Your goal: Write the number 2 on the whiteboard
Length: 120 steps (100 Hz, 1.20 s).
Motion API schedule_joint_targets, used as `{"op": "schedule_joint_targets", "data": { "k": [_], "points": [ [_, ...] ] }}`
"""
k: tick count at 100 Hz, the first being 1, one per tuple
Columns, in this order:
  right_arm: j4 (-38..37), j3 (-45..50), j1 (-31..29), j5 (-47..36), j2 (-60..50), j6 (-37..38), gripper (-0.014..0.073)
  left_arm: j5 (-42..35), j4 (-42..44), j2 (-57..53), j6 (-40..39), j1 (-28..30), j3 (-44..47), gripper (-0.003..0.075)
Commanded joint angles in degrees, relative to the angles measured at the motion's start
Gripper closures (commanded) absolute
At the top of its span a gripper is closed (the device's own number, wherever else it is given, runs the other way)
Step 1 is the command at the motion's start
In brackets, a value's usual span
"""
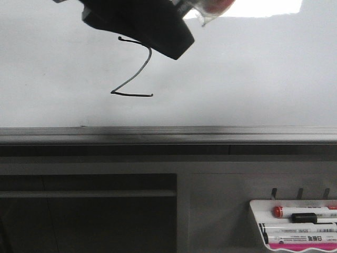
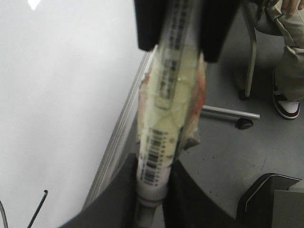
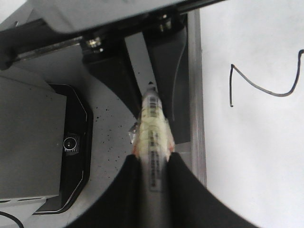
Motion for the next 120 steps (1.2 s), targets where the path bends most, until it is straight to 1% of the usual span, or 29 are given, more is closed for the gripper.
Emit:
{"op": "schedule_joint_targets", "data": {
  "k": [1, 11, 18, 23, 32, 41, 44, 56, 64, 68, 75, 89, 101, 114, 120],
  "points": [
    [2.28, -1.59, -0.03, -0.88, -1.36, -0.66, 0.0545, -2.67, -1.39, -1.32, -0.15, -0.38, -2.11, 0.074],
    [2.28, -1.59, -0.03, -0.87, -1.36, 0.39, 0.0424, -2.67, -1.39, -1.32, -0.15, -0.38, -2.11, 0.074],
    [1.75, -1.59, -0.03, -0.87, -1.36, 0.43, 0.0368, -2.67, -1.39, -1.32, -0.15, -0.38, -2.11, 0.074],
    [1.15, -1.75, -0.03, -0.75, -1.48, 0.53, 0.0347, -2.67, -1.39, -1.32, -0.15, -0.38, -2.11, 0.074],
    [-0.11, -2.92, -0.41, 0.16, -1.82, 1.58, 0.0342, -2.67, -1.0, -1.32, -0.15, -0.38, -2.11, 0.074],
    [-3.11, -4.95, -0.8, 1.76, -2.52, 5.07, 0.0342, -2.22, -0.37, -1.32, -0.15, -0.11, -2.11, 0.074],
    [-4.98, -5.58, -0.8, 2.14, -2.78, 6.8, 0.0342, -1.86, 0.04, -1.32, -0.15, 0.14, -2.11, 0.074],
    [-16.46, -6.89, -0.8, 3.02, -4.16, 16.08, 0.0342, 0.26, 0.63, -1.82, -0.15, 1.8, -2.11, 0.074],
    [-22.49, -6.76, -1.14, 3.02, -5.04, 24.02, 0.0342, 2.16, 0.71, -3.16, -0.26, 3.76, -2.11, 0.074],
    [-24.66, -6.76, -1.59, 3.02, -5.41, 28.25, 0.0342, 3.08, 0.71, -3.85, -0.26, 5.19, -2.11, 0.074],
    [-26.03, -6.66, -2.73, 3.02, -6.35, 32.43, 0.0342, 4.53, 0.86, -5.72, -1.55, 8.34, -2.11, 0.074],
    [-26.03, -6.17, -4.43, 3.02, -8.42, 37.34, 0.0342, 7.13, 1.92, -10.29, -6.01, 16.51, -2.11, 0.074],
    [-26.03, -2.71, -4.81, 3.02, -11.11, 42.45, 0.0342, 8.61, 1.92, -14.71, -9.52, 24.85, -1.07, 0.074],
    [-26.03, 3.17, -4.81, -0.32, -14.72, 48.29, 0.0342, 6.37, 1.92, -19.36, -12.86, 33.98, 4.8, 0.074],
    [-26.03, 6.35, -4.81, -3.47, -16.79, 50.03, 0.0342, 2.02, 1.92, -21.69, -15.11, 37.48, 8.56, 0.074]
  ]
}}
